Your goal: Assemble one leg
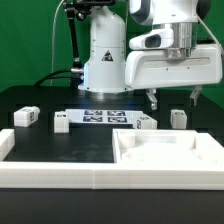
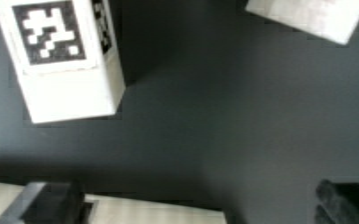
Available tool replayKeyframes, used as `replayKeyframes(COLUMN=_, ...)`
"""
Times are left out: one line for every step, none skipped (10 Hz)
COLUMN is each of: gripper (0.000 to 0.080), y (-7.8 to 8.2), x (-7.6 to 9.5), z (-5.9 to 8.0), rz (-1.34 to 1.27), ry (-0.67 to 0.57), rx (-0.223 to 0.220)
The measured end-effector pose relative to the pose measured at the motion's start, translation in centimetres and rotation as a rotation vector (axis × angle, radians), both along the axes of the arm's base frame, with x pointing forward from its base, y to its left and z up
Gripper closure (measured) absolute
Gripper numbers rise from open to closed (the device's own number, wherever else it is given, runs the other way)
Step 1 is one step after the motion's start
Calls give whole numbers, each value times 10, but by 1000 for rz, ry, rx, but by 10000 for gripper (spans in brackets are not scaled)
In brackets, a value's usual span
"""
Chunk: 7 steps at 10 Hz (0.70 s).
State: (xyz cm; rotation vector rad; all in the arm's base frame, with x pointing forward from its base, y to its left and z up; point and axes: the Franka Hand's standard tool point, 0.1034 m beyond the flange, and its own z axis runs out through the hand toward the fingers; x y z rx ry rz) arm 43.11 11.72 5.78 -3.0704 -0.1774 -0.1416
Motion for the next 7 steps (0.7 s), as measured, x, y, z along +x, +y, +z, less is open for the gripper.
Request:
replayKeyframes(gripper=151, y=1, x=0, z=0, rz=-48, ry=4, rx=8)
replayKeyframes(gripper=151, y=2, x=0, z=0, rz=-46, ry=4, rx=8)
replayKeyframes(gripper=151, y=5, x=-2, z=0, rz=-42, ry=-2, rx=10)
replayKeyframes(gripper=151, y=11, x=-9, z=-2, rz=-27, ry=6, rx=9)
replayKeyframes(gripper=151, y=10, x=-7, z=-2, rz=-21, ry=2, rx=8)
replayKeyframes(gripper=151, y=9, x=-7, z=-2, rz=-20, ry=11, rx=5)
replayKeyframes(gripper=151, y=7, x=-12, z=-4, rz=-5, ry=91, rx=-15)
